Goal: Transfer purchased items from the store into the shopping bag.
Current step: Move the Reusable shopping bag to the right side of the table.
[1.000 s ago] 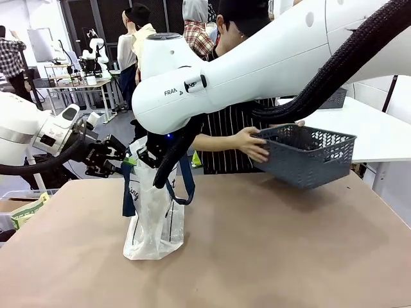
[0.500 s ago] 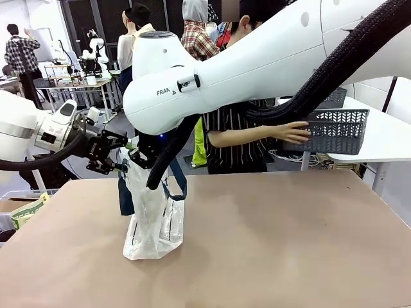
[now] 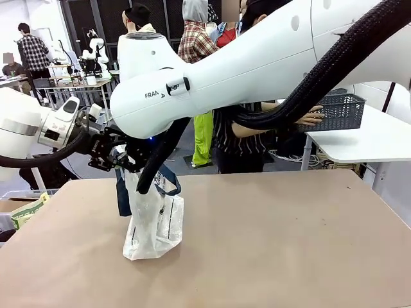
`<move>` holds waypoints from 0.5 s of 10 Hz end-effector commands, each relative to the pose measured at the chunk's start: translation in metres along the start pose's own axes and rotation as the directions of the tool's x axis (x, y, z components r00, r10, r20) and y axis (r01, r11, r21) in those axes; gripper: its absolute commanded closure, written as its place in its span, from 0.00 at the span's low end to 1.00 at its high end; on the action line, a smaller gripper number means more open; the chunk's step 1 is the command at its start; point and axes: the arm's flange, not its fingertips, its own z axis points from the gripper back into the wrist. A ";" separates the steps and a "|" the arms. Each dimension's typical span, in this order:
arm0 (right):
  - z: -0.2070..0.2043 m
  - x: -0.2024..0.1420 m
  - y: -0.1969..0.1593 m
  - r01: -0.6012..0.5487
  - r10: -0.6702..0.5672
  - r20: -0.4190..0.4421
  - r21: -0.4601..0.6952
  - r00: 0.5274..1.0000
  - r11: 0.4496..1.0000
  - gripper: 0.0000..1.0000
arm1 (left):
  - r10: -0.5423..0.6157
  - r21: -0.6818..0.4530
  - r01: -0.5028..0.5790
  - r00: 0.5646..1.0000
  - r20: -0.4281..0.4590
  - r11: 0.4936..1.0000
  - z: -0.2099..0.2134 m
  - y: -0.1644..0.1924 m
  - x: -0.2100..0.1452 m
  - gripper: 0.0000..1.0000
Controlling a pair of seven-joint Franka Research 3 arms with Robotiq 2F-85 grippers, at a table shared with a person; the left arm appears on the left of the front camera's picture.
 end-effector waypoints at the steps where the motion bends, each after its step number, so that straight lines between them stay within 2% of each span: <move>1: -0.001 0.001 0.003 -0.038 0.038 0.017 0.008 0.999 0.999 1.00 | 0.024 0.013 -0.024 1.000 0.015 1.000 -0.005 0.000 0.009 0.13; 5: -0.005 0.002 0.008 -0.057 0.057 0.002 0.008 0.998 0.998 1.00 | 0.018 -0.018 -0.018 1.000 0.010 1.000 -0.010 -0.002 0.017 0.13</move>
